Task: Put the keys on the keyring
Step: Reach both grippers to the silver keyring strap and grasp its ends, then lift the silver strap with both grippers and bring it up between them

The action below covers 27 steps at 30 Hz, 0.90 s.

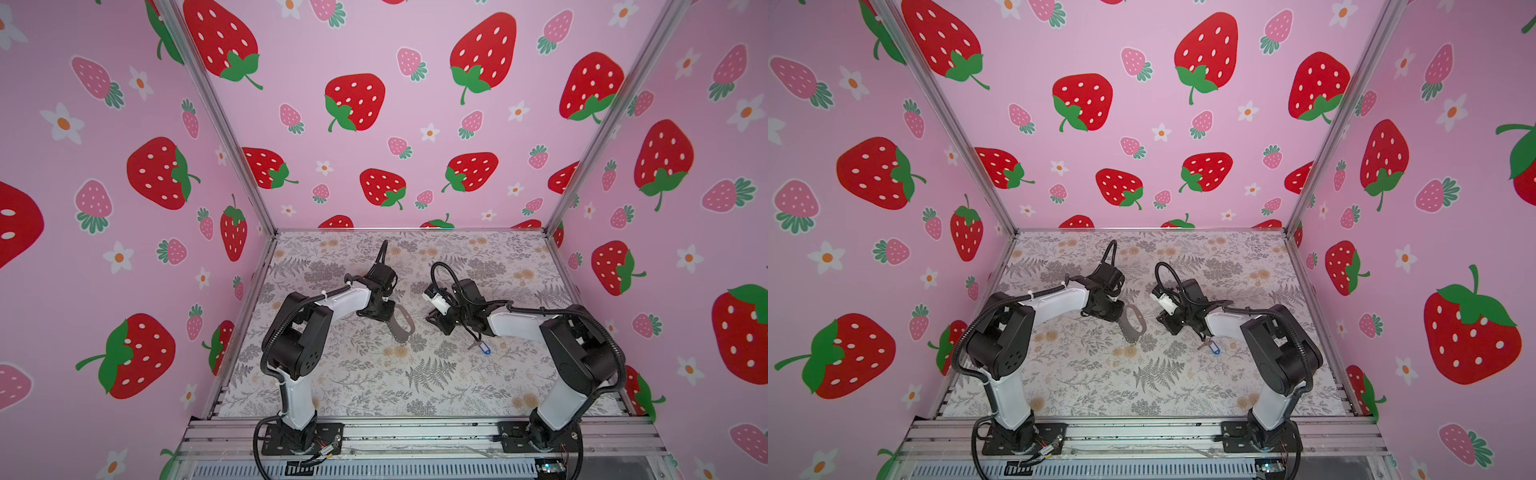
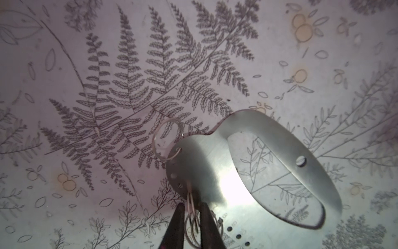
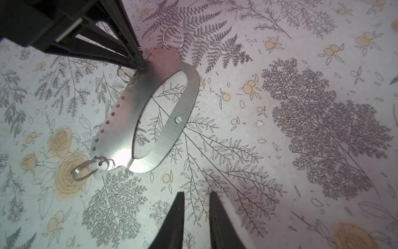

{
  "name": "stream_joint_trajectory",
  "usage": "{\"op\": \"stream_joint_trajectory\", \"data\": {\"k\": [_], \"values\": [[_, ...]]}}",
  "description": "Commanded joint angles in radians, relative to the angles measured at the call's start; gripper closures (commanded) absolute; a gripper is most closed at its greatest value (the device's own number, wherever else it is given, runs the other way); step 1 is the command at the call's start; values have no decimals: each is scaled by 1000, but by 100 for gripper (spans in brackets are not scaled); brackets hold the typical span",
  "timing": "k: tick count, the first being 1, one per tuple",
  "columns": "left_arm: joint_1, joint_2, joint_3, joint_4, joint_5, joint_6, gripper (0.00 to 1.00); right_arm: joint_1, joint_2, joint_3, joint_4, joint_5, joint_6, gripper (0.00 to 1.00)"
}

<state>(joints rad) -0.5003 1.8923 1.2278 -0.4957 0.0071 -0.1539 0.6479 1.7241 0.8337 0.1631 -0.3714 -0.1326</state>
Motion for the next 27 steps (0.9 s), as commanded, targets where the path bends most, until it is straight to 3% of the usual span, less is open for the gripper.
{"op": "stream_joint_trajectory", "data": {"k": [1,15,20,27], "values": [[-5,-8,41,-24,-18,4,85,9,17,29,-16,-7,-15,77],[-5,-99,19,12,57,41,93,9,-19,16,-28,18,-20,77],[-10,-177,-6,36,123,108,93,9,-80,-2,-24,28,-24,77],[-24,-332,-47,82,308,250,93,2,-225,-28,-23,17,-40,76]]}}
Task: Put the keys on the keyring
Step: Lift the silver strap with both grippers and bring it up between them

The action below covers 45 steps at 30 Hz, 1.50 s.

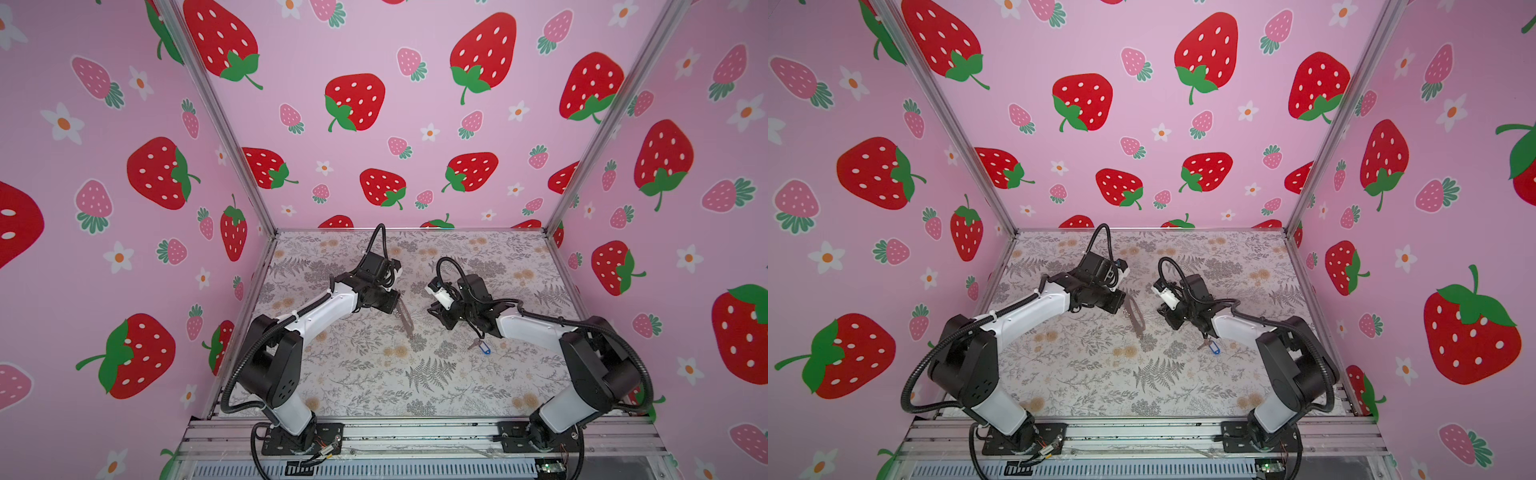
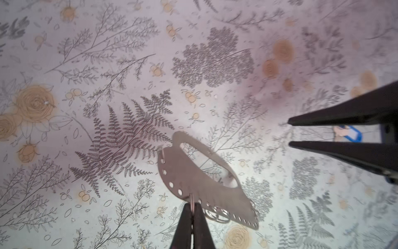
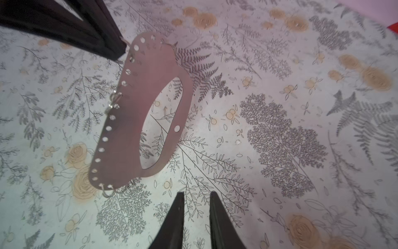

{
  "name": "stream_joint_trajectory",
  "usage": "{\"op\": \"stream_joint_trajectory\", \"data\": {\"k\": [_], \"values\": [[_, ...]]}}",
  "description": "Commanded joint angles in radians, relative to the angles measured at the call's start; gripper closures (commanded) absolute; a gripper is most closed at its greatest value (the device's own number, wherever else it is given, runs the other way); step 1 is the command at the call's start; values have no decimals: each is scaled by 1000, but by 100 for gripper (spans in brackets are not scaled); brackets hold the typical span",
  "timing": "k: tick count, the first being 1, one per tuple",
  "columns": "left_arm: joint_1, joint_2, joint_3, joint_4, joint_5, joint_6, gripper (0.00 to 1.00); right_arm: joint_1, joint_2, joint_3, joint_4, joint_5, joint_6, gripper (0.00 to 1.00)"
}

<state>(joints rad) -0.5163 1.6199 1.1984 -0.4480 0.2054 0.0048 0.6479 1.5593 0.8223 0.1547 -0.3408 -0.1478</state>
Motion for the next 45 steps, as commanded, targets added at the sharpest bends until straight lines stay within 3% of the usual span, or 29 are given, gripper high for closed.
{"op": "stream_joint_trajectory", "data": {"k": [1,5,12,15,20,26,31,45], "values": [[-8,-81,-26,43,140,115,94,0,-87,-23,-13,-27,-29,76],[-10,-136,-52,62,195,176,97,-1,-155,-43,-19,-120,-61,74],[-15,-152,-101,54,290,291,100,-1,-191,-58,-60,-139,-83,74],[-28,-182,-114,70,317,375,100,-1,-221,-100,2,-235,-102,75],[-39,-253,-175,125,393,536,100,1,-302,-197,122,-355,-238,76],[-53,-301,-194,122,441,647,100,10,-366,-217,190,-432,-273,80],[-74,-357,-237,191,449,704,100,32,-396,-209,257,-465,-242,83],[-141,-452,-286,221,411,874,100,73,-397,-180,219,-480,-276,83]]}}
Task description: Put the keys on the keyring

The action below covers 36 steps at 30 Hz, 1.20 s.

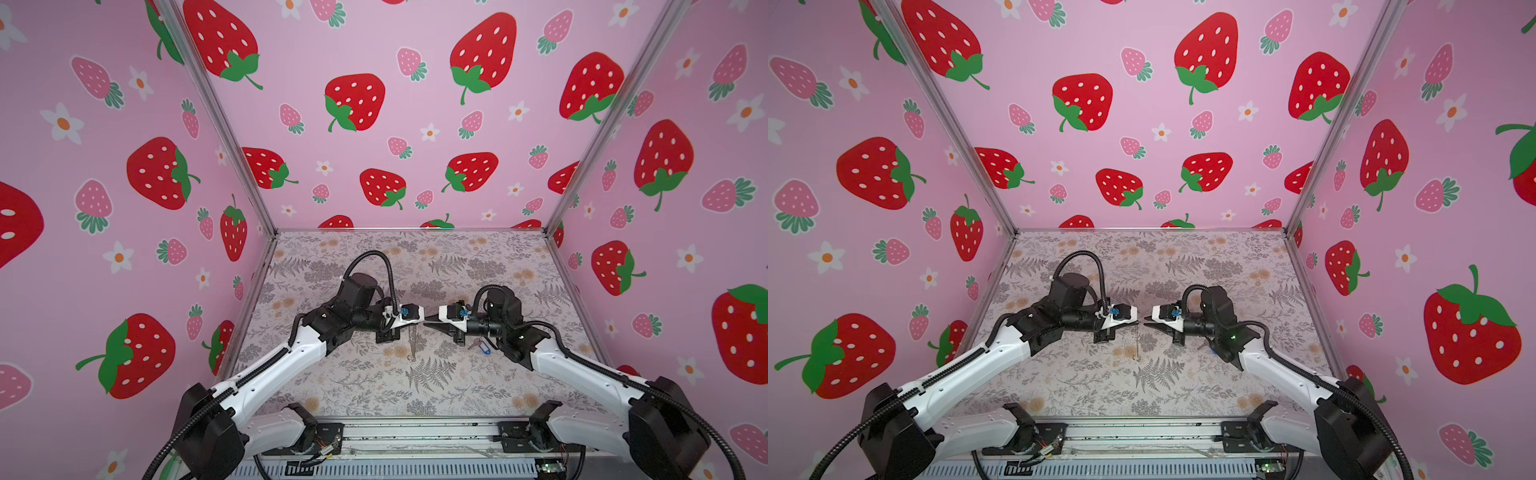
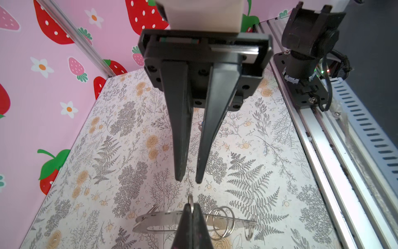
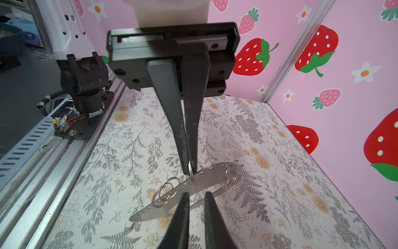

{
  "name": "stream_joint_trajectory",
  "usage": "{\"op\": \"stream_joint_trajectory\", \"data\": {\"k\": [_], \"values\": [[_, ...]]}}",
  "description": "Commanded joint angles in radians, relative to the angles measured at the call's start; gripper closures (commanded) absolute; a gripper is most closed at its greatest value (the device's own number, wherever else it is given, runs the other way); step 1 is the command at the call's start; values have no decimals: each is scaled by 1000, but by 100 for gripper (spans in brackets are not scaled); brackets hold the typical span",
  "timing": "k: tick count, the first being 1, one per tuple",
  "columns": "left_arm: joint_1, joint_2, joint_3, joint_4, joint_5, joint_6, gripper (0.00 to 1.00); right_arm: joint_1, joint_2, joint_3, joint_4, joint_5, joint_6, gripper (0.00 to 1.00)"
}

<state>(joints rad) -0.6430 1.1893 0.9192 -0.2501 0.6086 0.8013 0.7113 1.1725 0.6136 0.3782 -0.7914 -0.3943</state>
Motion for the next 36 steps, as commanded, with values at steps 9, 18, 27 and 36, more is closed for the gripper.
{"op": "stream_joint_trajectory", "data": {"k": [9,18,27,36], "values": [[-45,-36,-6,27,-33,116,100,33,-4,40,-15,-27,-27,80],[-55,-39,2,21,-25,127,100,45,-8,43,-30,7,-43,92],[-55,-13,24,6,-5,97,100,60,-20,35,-22,8,-58,100],[39,-76,-51,71,8,-36,76,59,-33,-21,69,29,6,100]]}}
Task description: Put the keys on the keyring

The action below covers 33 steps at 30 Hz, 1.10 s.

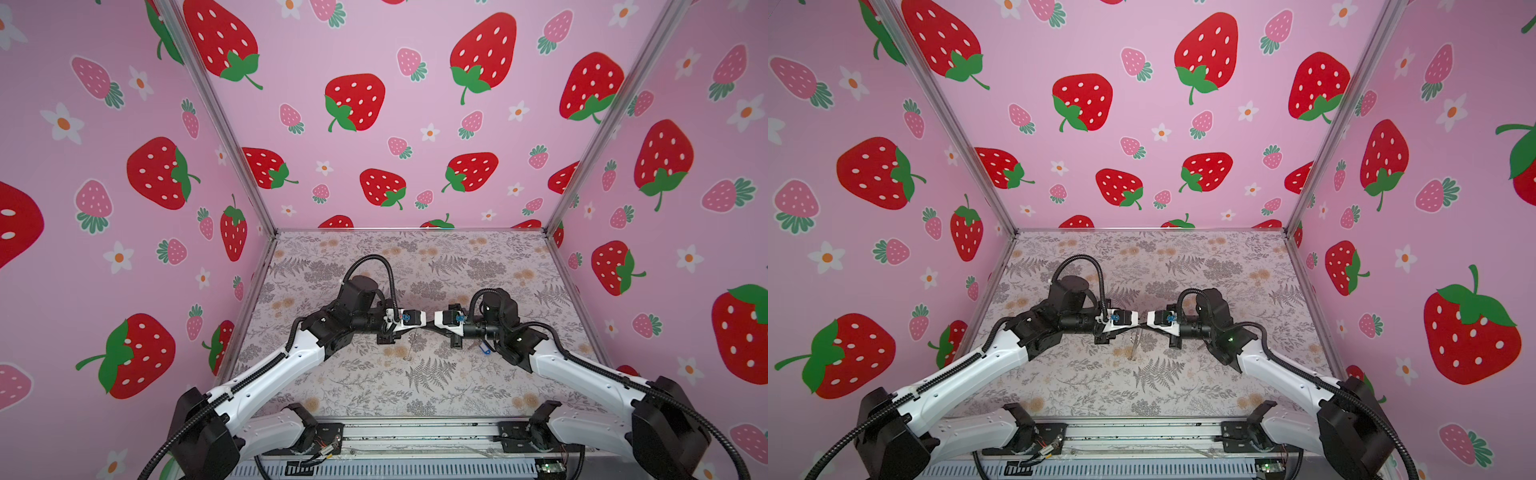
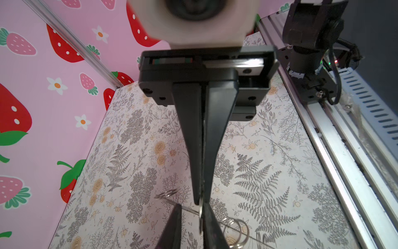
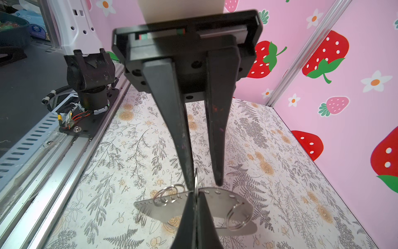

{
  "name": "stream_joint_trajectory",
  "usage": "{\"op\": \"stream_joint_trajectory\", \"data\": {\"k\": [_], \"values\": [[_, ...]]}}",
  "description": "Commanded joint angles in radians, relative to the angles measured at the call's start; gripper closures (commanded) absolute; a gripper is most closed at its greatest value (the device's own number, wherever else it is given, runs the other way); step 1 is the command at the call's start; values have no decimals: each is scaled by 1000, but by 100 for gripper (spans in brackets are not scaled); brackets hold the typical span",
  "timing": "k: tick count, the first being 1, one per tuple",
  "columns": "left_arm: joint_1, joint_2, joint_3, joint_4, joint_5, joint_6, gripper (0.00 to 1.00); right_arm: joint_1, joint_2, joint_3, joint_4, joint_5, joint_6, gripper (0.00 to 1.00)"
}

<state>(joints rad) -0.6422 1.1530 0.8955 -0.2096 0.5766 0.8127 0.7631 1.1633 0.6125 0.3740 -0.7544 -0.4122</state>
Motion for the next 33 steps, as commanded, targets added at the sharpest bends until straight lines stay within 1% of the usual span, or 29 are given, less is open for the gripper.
{"op": "stream_joint_trajectory", "data": {"k": [1,5,8,12,16,23,33], "values": [[58,-60,-49,46,42,-71,75,7,-21,-27,92,-7,34,100],[115,-133,-143,132,63,-161,74,7,-14,-40,139,-6,69,100],[117,-160,-186,154,69,-197,74,6,-13,-45,170,-10,88,100],[113,-169,-222,230,87,-253,74,7,-1,-40,186,-22,101,100],[94,-143,-215,251,91,-257,75,7,0,-46,234,-32,124,100],[53,-111,-218,352,98,-307,78,7,-1,-85,353,-37,194,100],[24,-108,-214,394,93,-331,81,8,12,-103,436,-63,225,100]]}}
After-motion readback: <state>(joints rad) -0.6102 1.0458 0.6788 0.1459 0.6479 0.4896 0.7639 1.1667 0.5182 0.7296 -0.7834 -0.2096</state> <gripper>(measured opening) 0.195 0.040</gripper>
